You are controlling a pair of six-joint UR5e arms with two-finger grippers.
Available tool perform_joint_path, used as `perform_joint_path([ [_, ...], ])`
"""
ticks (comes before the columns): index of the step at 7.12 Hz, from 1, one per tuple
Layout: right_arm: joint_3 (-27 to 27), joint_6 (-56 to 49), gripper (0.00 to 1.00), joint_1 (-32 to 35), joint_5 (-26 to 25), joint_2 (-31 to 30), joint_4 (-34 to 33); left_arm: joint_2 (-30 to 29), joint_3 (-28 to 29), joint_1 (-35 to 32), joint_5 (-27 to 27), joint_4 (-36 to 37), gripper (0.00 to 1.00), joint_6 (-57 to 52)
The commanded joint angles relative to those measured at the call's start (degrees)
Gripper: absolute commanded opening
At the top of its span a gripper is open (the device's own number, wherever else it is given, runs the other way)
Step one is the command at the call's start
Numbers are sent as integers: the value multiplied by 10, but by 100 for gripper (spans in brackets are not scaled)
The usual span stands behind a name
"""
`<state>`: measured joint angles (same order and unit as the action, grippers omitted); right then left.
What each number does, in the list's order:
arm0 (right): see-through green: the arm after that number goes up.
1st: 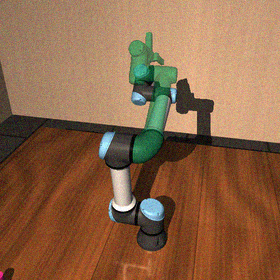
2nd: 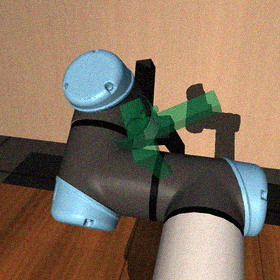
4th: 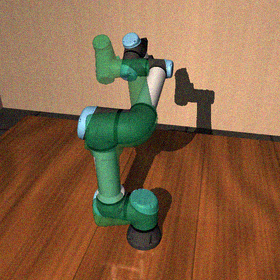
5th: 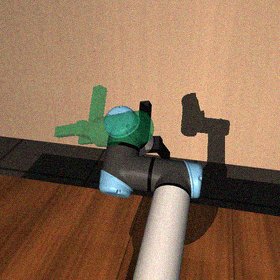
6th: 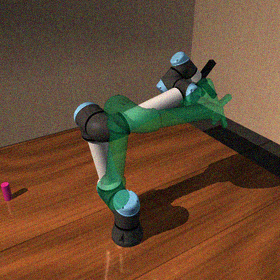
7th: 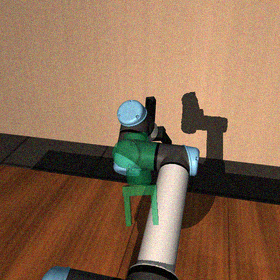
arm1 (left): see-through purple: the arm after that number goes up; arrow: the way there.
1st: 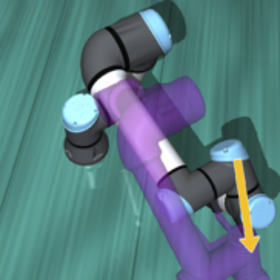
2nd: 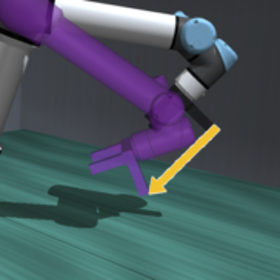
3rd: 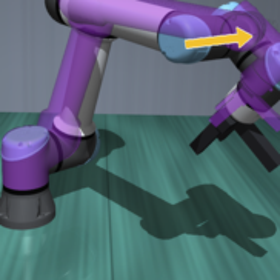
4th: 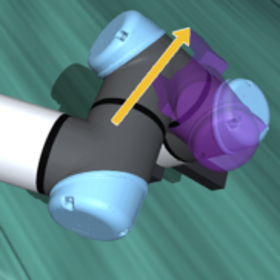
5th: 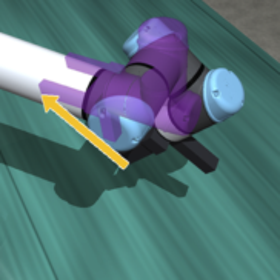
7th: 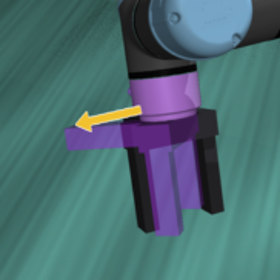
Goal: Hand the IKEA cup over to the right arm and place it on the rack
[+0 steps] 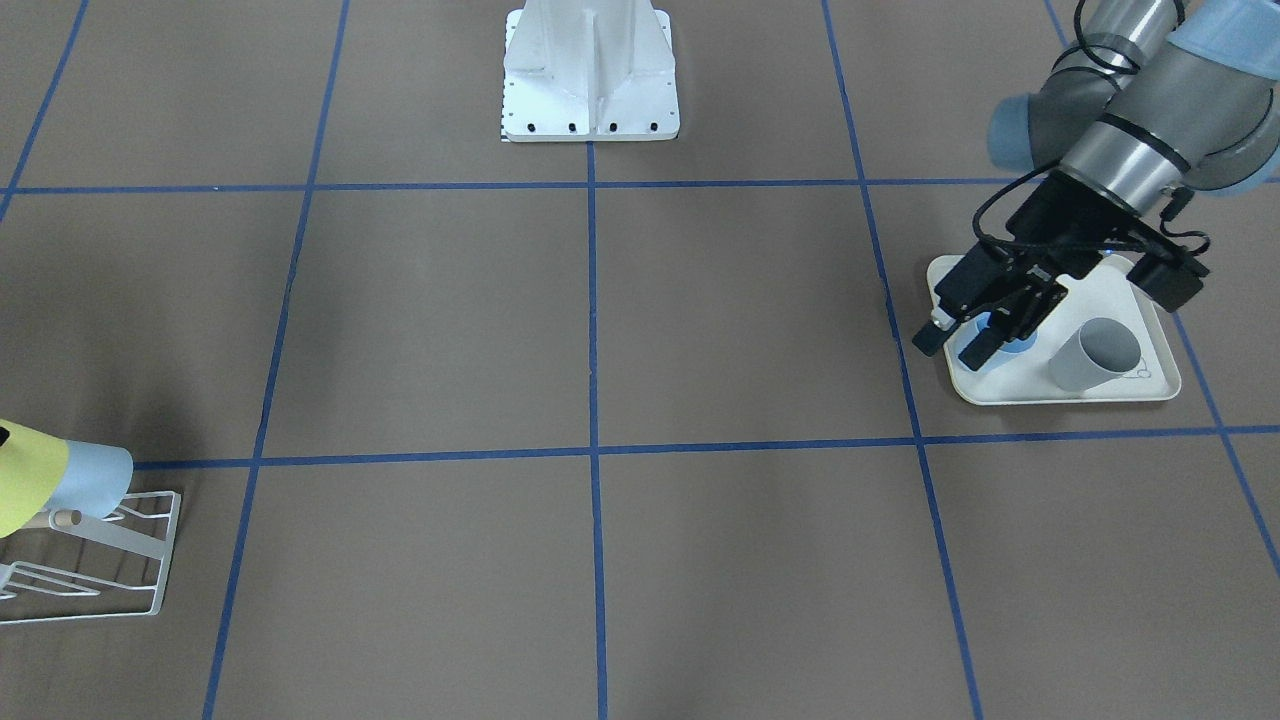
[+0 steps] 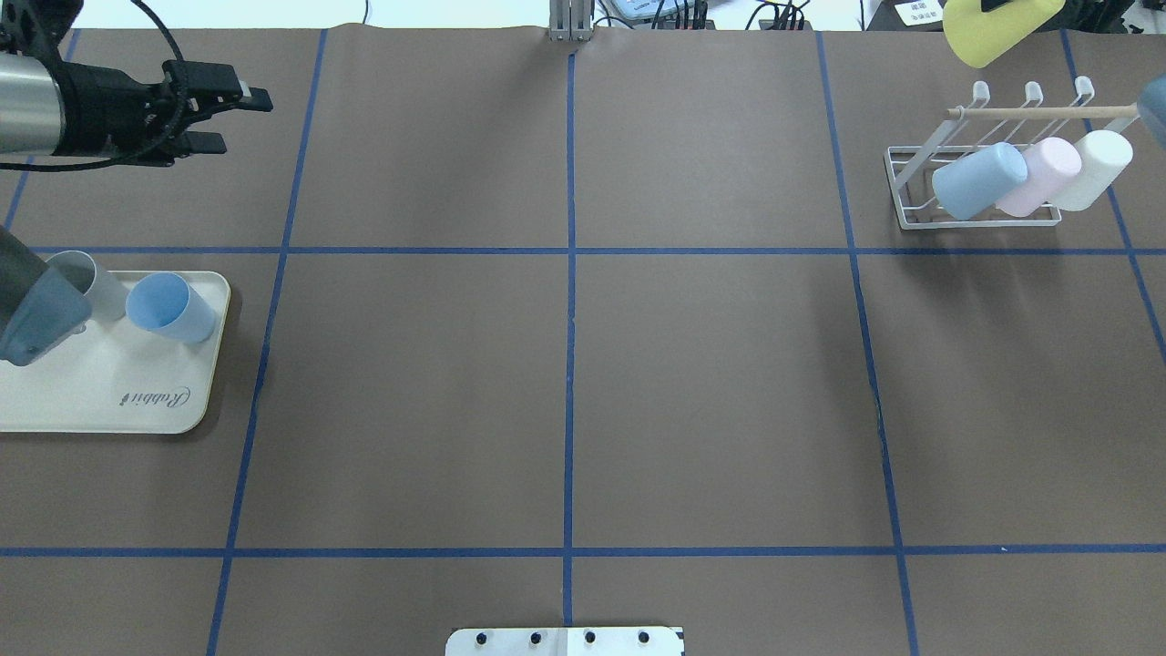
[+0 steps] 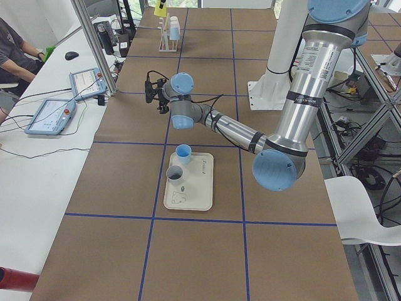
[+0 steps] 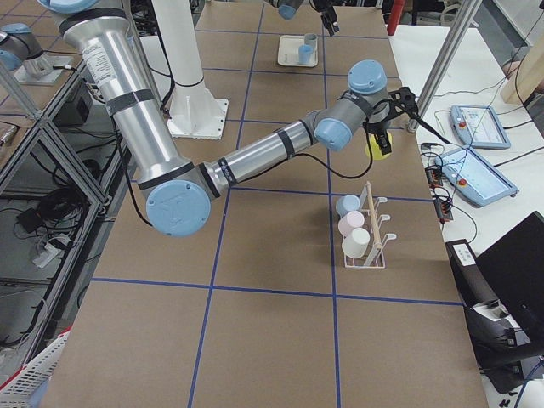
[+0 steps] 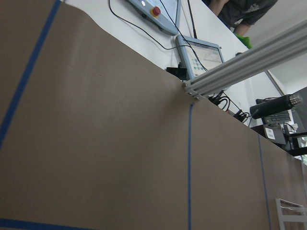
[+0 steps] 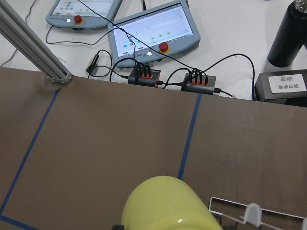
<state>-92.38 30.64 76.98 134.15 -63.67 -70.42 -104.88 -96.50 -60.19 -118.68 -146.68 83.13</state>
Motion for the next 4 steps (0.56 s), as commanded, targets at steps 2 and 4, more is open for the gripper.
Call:
perform_joint_path([
  [2, 84, -104, 25, 11, -4, 53, -104, 25, -18, -52, -27, 97, 100, -115],
  [4, 147, -106, 27, 10, -4, 76, -104, 37, -28, -50, -22, 97, 100, -115],
])
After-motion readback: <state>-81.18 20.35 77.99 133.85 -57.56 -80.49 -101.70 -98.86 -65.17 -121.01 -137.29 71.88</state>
